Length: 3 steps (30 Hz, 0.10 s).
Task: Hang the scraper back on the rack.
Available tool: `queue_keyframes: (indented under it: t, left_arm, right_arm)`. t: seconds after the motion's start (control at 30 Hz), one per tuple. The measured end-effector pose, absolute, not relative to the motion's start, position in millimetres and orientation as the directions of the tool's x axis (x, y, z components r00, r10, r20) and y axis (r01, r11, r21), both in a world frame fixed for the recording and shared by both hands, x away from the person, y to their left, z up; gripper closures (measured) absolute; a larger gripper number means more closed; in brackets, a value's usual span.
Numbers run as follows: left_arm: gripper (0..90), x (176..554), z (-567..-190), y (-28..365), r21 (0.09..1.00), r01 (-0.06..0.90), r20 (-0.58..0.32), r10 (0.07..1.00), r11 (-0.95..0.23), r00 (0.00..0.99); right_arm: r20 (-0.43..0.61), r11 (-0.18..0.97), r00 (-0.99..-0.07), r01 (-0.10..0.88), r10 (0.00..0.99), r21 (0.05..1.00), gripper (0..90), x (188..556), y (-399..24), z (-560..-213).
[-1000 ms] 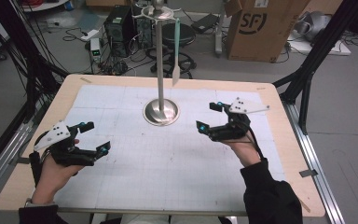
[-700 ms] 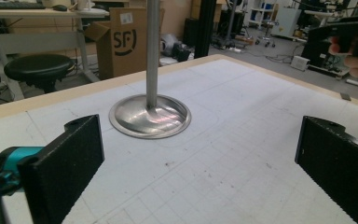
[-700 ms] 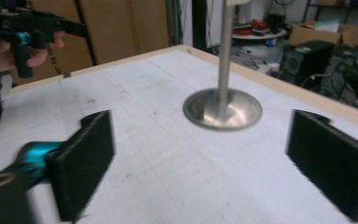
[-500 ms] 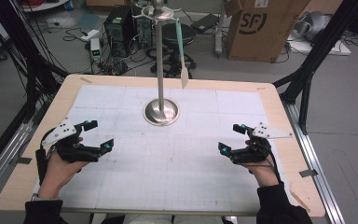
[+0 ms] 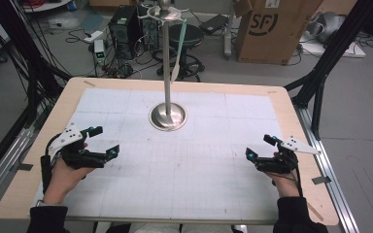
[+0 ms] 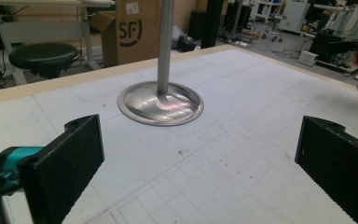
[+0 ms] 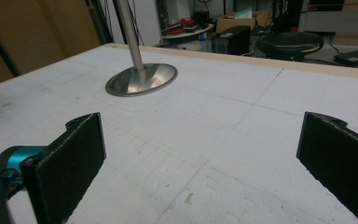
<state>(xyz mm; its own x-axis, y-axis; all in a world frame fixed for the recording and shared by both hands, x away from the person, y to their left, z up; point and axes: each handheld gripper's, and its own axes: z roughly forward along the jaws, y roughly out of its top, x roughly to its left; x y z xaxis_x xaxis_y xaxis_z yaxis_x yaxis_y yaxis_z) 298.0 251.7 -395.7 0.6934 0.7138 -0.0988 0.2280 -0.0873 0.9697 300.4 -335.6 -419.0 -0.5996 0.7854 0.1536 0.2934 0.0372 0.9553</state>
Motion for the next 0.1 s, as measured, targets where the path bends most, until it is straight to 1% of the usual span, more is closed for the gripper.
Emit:
queue_keyframes:
  t: [0.1]
  left_arm:
    - [1.7,298.3,-397.1,252.3,0.969,0.228,-0.09,0.723,-0.095,0.685]
  right_arm:
    - [0.147,0.052,-0.609,0.297,0.78,0.953,0.1,301.1,-332.6,-420.3]
